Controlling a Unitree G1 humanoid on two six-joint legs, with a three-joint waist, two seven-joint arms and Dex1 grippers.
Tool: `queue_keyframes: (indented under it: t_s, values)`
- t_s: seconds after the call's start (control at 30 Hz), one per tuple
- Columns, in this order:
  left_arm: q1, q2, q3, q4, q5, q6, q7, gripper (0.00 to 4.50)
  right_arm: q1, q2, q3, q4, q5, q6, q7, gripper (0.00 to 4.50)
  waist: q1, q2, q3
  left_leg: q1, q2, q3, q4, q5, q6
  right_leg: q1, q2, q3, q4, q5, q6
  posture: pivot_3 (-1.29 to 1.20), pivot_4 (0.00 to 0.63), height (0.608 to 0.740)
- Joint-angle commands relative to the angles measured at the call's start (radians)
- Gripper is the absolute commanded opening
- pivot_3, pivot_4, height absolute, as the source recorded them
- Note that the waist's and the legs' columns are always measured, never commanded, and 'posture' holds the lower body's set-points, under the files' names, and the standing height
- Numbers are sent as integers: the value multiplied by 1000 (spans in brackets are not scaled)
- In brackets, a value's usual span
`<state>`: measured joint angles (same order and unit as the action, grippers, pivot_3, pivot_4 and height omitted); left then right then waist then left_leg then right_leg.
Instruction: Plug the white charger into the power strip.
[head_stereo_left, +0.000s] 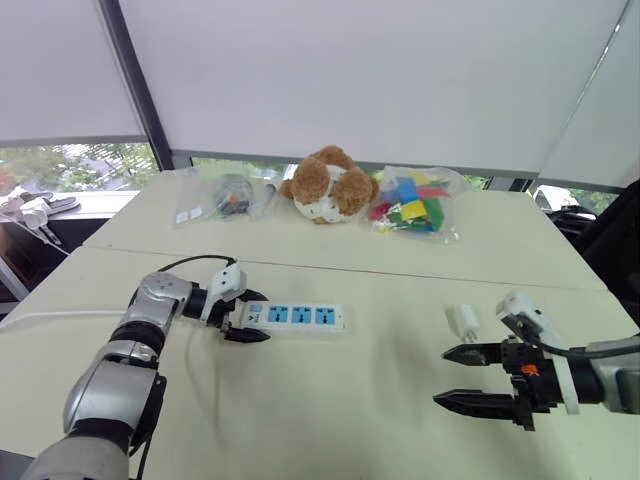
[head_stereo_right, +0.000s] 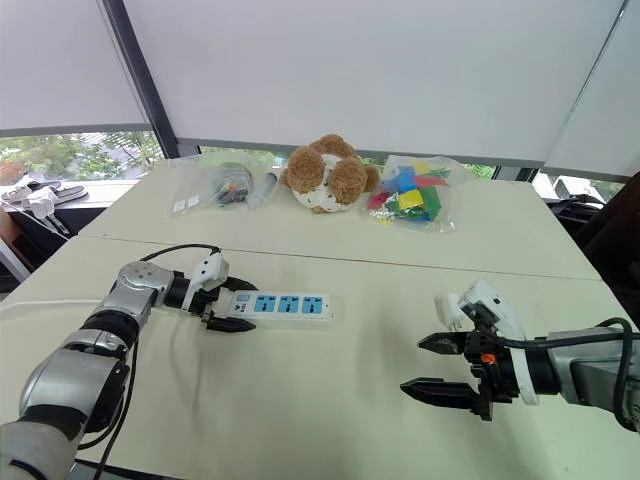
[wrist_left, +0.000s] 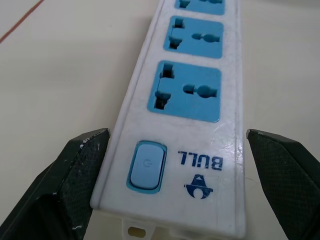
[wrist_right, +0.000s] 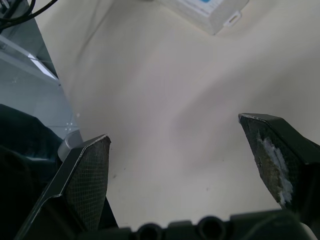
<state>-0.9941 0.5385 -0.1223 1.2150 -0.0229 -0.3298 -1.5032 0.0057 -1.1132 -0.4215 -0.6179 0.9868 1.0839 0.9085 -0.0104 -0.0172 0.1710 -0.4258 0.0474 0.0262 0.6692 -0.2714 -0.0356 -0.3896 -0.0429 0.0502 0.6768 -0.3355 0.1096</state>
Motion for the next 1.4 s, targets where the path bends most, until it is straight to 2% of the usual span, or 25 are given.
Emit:
queue_keyframes:
  t_s: [0.03,0.37,0.47,0.5,0.53,0.73,0.83,0.93,1.07,1.27,1.4]
  values:
    - [11,8,19,-2,4,9,-10,4500,8,-13,-48,-19,17,-6,8,4444,0,0,0,0,0,0,0,0,0,0,0,0,0,0,0,0,150,739]
    - [80,25,25,-53,-2,-23,-46,4500,5,3,-40,-24,30,-6,-29,4444,-2,0,0,1,0,0,1,0,0,0,0,0,4,0,0,0,150,739]
    - [97,12,36,-68,-7,-33,-17,3692,-10,5,-31,-16,31,-11,-37,4500,-1,0,0,1,0,0,1,0,0,0,0,0,4,0,0,0,150,739]
    - [100,7,42,-71,-11,-34,-4,3164,-15,4,-27,-13,30,-12,-39,4500,-1,0,0,1,0,0,1,0,0,0,0,0,4,0,0,0,150,739]
    - [106,3,45,-75,-14,-36,3,3061,-18,4,-24,-10,29,-13,-40,4500,0,0,0,1,0,0,2,0,0,0,0,0,4,0,0,0,150,739]
    - [136,-16,37,-107,-3,-61,29,3077,-46,26,-22,41,-9,-31,-89,4500,2,0,0,1,0,-1,7,0,0,2,0,0,6,0,0,0,150,739]
    - [142,-24,10,-121,18,-68,15,3077,-159,1,26,173,-101,-8,-191,4500,1,1,-1,1,0,0,10,0,0,3,0,0,6,0,0,0,150,739]
    - [144,-38,-25,-151,33,-47,-37,3077,-390,-47,143,395,-180,96,-263,4500,0,3,-2,0,0,2,13,0,0,3,-2,1,6,0,0,0,150,739]
    - [155,-61,-66,-191,56,-64,-78,3077,-696,-24,377,650,-302,223,-263,4500,1,5,-3,-1,0,2,12,-1,2,1,-2,1,7,0,0,0,150,739]
    - [176,-98,-84,-255,38,-43,-92,3077,-1052,75,704,995,-509,238,-135,4500,9,7,-4,-2,0,5,12,-3,5,-2,-3,1,7,0,0,0,150,739]
    - [214,-117,-89,-331,24,-30,-89,3077,-1270,167,965,1285,-694,179,41,4500,19,9,-4,-2,-1,10,12,-4,6,-3,-3,1,7,0,0,0,150,739]
